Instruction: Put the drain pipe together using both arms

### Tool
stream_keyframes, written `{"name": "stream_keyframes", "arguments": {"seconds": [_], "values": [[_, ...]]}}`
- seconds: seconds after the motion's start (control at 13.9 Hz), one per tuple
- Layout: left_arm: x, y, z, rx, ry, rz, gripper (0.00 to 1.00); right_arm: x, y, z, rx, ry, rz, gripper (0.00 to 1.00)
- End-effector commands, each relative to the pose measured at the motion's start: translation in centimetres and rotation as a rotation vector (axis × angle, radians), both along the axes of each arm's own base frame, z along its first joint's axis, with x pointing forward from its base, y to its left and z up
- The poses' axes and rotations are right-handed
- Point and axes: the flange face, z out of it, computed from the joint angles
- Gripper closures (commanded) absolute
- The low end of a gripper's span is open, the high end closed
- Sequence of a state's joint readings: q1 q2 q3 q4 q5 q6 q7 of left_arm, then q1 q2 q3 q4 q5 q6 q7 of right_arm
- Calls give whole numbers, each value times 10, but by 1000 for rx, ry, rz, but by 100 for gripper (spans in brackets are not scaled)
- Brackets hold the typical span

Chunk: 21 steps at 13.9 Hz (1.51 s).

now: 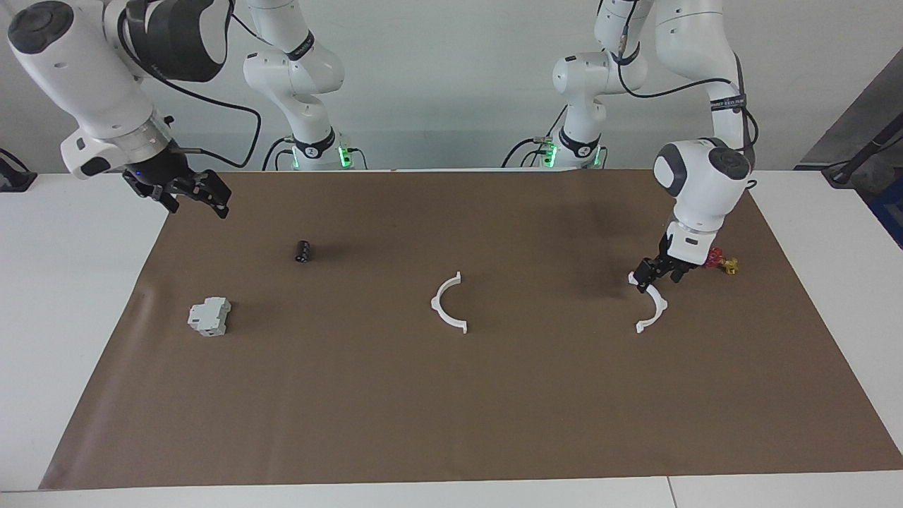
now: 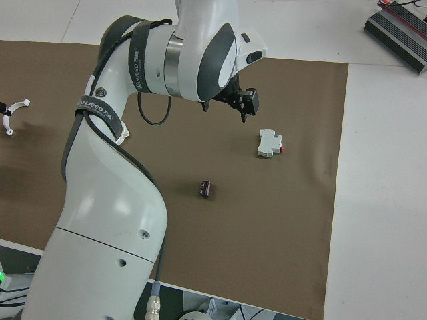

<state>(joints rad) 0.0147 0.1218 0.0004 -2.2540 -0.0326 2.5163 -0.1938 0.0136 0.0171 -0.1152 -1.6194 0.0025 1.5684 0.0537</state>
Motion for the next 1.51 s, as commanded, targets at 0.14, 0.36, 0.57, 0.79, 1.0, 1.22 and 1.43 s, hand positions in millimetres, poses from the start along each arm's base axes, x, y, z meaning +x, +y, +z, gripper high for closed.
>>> {"name": "stream_keyframes", "arguments": {"seconds": [0.14, 0.36, 0.57, 0.79, 1.0, 1.22, 1.43], "values": [[4, 5, -15, -5, -19, 21, 0, -6, -3, 34, -47, 4, 162, 0], [5, 1, -15, -5, -19, 14, 5, -17, -6, 23, -40, 16, 165, 0], [4, 3, -15, -5, -19, 18, 10, -16, -2, 23, -42, 8, 170, 0], [4, 1, -16, -6, -17, 20, 22, -12, -3, 25, -45, -18, 164, 0], [4, 1, -16, -6, -17, 20, 60, -12, -3, 25, -44, -20, 160, 0], [4, 0, -16, -6, -16, 15, 100, -12, -5, 25, -43, -20, 158, 0], [5, -1, -16, -6, -11, 12, 100, -12, -5, 25, -43, -20, 158, 0]]}}
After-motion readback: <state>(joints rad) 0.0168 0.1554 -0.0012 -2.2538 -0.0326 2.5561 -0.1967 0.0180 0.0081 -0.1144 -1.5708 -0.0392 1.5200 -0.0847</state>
